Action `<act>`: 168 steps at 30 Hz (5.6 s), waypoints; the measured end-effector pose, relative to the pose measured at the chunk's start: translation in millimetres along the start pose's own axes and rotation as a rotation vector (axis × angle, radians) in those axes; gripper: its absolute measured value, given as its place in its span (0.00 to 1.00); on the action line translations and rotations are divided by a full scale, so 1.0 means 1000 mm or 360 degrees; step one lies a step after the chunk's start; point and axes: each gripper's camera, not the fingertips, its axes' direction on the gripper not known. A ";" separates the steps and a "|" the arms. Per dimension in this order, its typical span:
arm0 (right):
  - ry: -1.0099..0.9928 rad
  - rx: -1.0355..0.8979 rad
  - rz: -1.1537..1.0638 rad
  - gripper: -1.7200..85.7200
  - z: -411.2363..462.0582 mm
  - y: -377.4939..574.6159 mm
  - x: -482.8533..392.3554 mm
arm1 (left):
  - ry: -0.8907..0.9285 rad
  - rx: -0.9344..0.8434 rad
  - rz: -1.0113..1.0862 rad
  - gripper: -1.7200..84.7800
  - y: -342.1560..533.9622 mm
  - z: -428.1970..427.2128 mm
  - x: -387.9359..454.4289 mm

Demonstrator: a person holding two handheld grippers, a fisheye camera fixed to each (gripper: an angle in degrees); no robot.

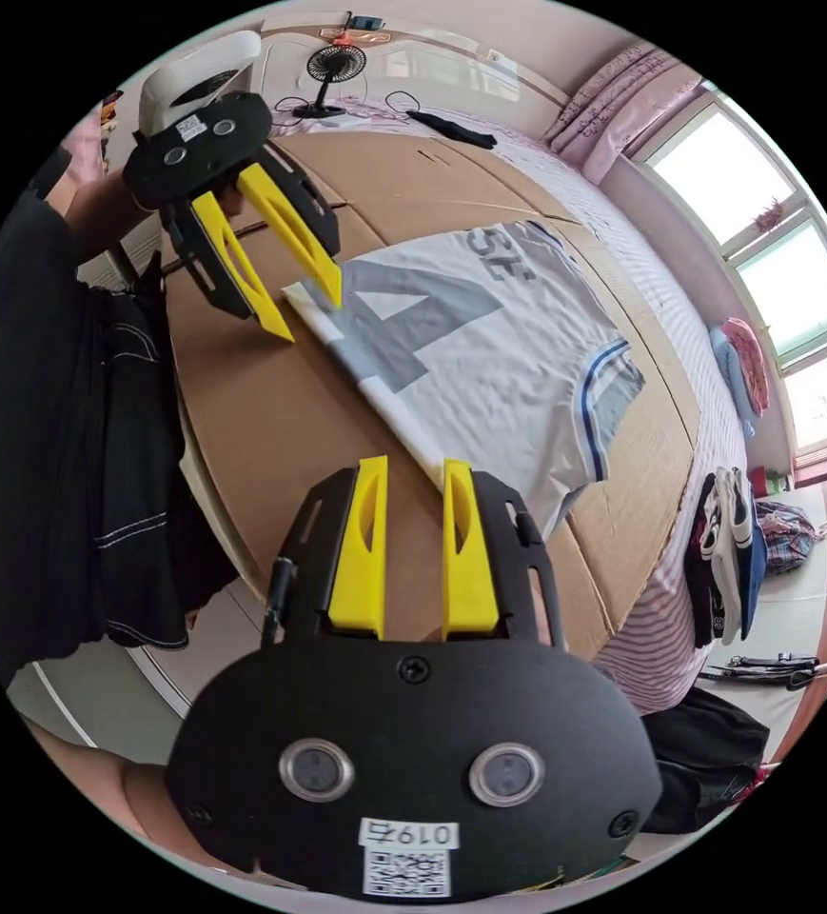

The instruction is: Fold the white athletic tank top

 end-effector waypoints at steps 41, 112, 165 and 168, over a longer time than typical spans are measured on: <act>-0.0447 0.0208 0.0014 0.09 -0.033 0.039 0.204 | 0.0275 0.0310 0.0093 0.12 -0.048 0.005 0.076; -0.0388 0.0262 0.1069 0.01 0.041 0.130 0.173 | 0.0503 0.0206 0.0329 0.03 -0.159 0.067 -0.227; -0.0495 0.0296 0.0219 0.04 0.182 -0.159 -0.022 | 0.0995 0.0273 -0.1449 0.04 0.154 0.134 -0.841; -0.0535 0.0296 0.0193 0.03 0.187 -0.163 -0.030 | 0.0794 0.0169 -0.1399 0.03 0.152 0.116 -0.847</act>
